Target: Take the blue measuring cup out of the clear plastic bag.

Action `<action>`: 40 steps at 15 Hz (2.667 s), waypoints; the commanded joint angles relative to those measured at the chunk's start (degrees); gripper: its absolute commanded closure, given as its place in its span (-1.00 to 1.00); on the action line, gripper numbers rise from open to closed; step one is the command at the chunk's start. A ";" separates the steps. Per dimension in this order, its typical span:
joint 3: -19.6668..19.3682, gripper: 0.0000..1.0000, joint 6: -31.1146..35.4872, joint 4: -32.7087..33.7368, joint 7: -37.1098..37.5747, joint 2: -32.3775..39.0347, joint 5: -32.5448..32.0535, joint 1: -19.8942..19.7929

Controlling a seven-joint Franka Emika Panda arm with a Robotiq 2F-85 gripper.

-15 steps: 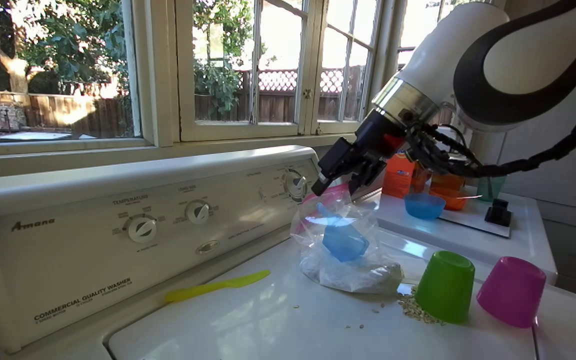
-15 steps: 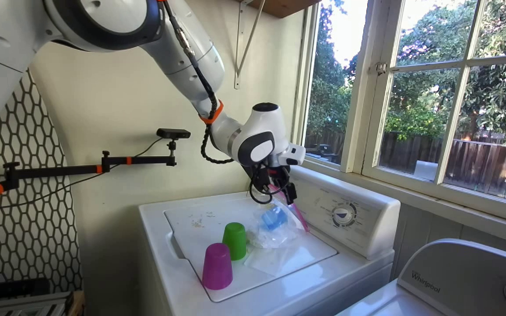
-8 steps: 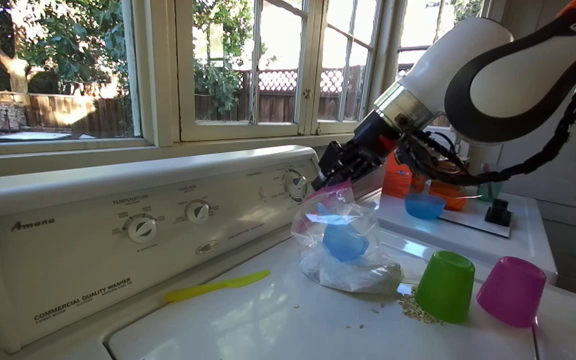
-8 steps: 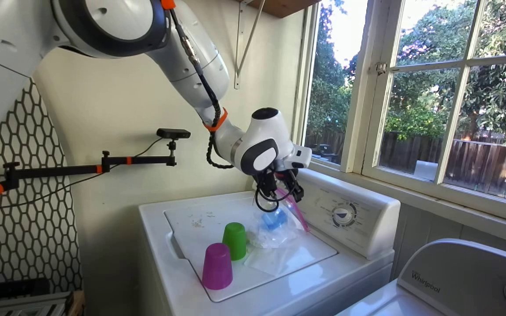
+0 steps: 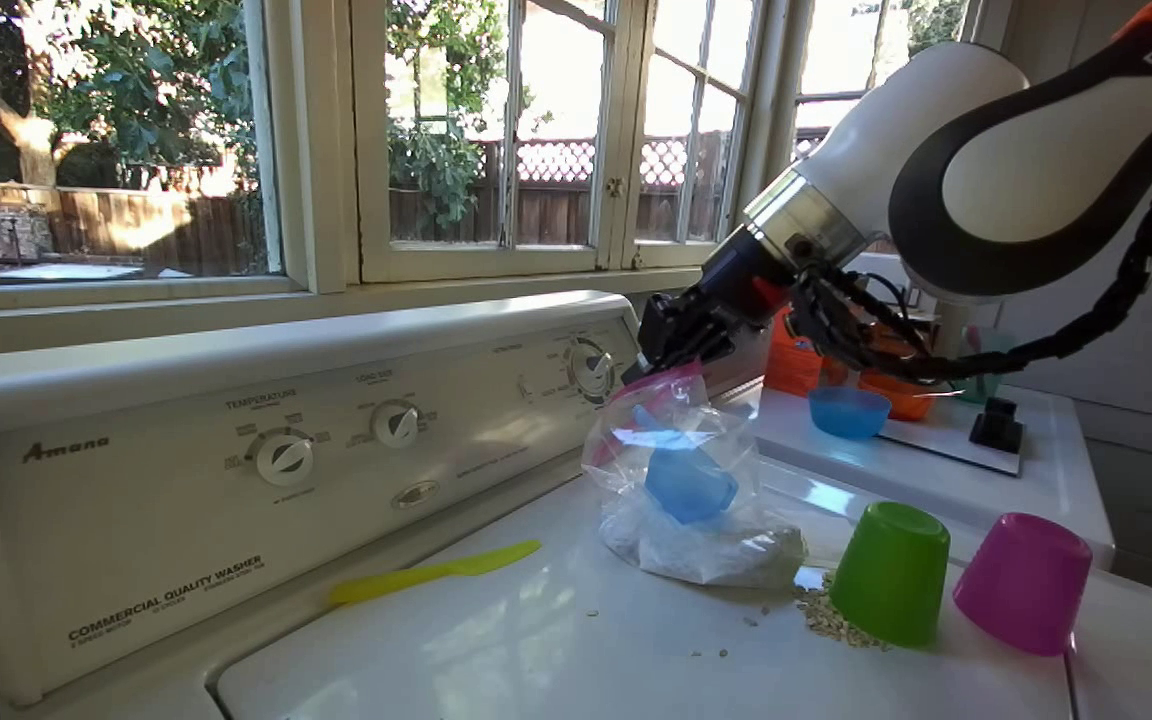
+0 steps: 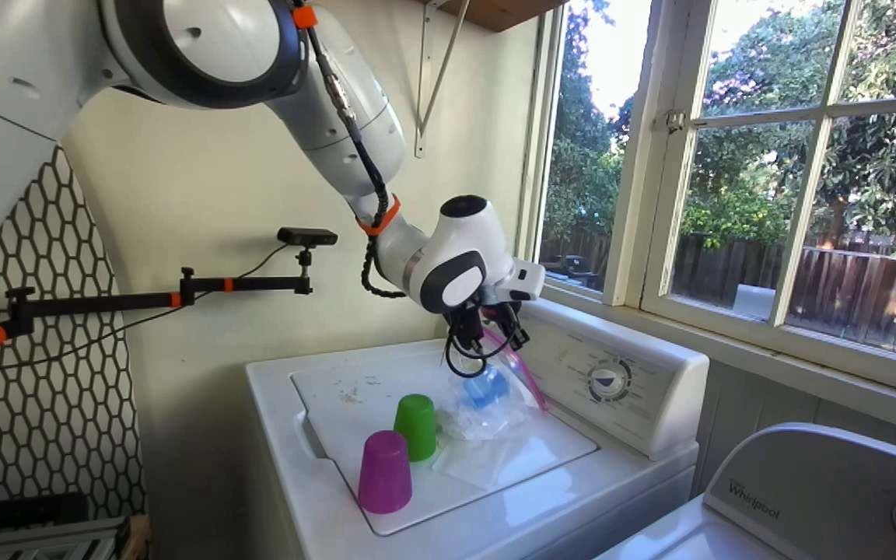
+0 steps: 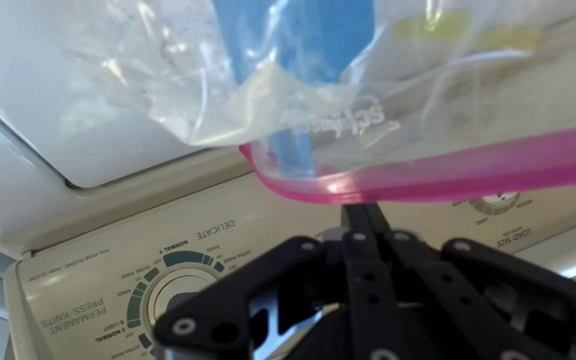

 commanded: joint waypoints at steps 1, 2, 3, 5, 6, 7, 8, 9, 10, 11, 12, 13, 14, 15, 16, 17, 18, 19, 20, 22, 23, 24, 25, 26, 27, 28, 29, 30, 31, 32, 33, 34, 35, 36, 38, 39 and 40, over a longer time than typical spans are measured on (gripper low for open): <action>2.85 1.00 -1.63 0.25 -2.63 0.58 1.54 -1.67; 3.25 1.00 -2.57 0.19 -3.27 0.53 1.42 -1.97; 3.09 1.00 -3.26 0.07 -3.46 0.48 1.22 -1.91; 1.93 1.00 -5.14 -0.27 -3.66 0.12 0.63 -1.41; 1.03 1.00 -5.81 -0.50 -3.64 -0.04 0.20 -0.99; 0.06 1.00 -6.37 -0.69 -3.59 -0.17 -0.25 -0.48; -0.44 1.00 -6.62 -0.75 -3.58 -0.20 -0.43 -0.31; -0.79 1.00 -6.88 -0.76 -3.57 -0.17 -0.46 -0.25; -0.99 1.00 -6.94 -0.77 -3.54 -0.13 -0.39 -0.28; -1.17 0.67 -6.91 -0.76 -3.49 -0.08 -0.32 -0.28; -1.37 0.46 -7.08 -0.77 -3.43 -0.08 -0.35 -0.23; -1.59 0.31 -7.16 -0.79 -3.34 -0.09 -0.40 -0.15; -1.73 0.19 -7.12 -0.87 -3.30 -0.13 -0.42 -0.11; -1.72 0.05 -6.87 -0.95 -3.29 -0.17 -0.31 -0.15; -1.88 -0.10 -6.87 -1.00 -3.26 -0.23 -0.37 -0.07; -1.96 -0.09 -7.06 -1.03 -3.30 -0.30 -0.42 -0.05; -2.41 -0.14 -7.15 -1.15 -3.05 -0.41 -0.64 0.21; -2.49 -0.18 -7.01 -1.29 -2.98 -0.52 -0.55 0.17; -2.64 -0.13 -6.86 -1.48 -2.89 -0.68 -0.47 0.14; -3.08 -0.14 -6.78 -1.75 -2.78 -0.96 -0.59 0.24; -3.27 -0.10 -6.90 -1.81 -2.72 -1.05 -0.63 0.29; -3.56 -0.15 -7.01 -1.90 -2.64 -1.18 -0.72 0.39; -3.86 -0.15 -7.03 -2.02 -2.49 -1.32 -0.77 0.48; -4.14 -0.17 -6.94 -2.18 -2.32 -1.52 -0.75 0.53; -4.58 -0.20 -6.95 -2.30 -2.11 -1.71 -0.88 0.72; -5.03 -0.27 -6.72 -2.49 -1.95 -1.94 -1.05 0.91; -5.13 -0.43 -6.82 -2.57 -2.04 -2.14 -1.05 0.85; -5.10 -0.56 -7.09 -2.62 -2.27 -2.27 -1.04 0.73; -4.84 -0.62 -7.30 -2.67 -2.58 -2.35 -0.94 0.53; -4.65 -0.62 -7.43 -2.71 -2.75 -2.35 -0.91 0.46; -4.80 -0.57 -7.45 -2.71 -2.67 -2.24 -1.09 0.68; -4.76 -0.59 -7.25 -2.69 -2.69 -2.14 -1.15 0.74; -4.29 -0.55 -6.42 -2.59 -2.96 -1.95 -0.89 0.46; -4.41 -0.62 -6.18 -2.50 -2.77 -1.93 -0.93 0.60; -4.51 -0.53 -5.18 -2.22 -2.65 -1.82 -0.97 0.80; -4.49 -0.53 -4.89 -2.07 -2.63 -1.79 -0.96 0.87; -4.62 -0.53 -4.41 -1.93 -2.44 -1.76 -0.97 1.03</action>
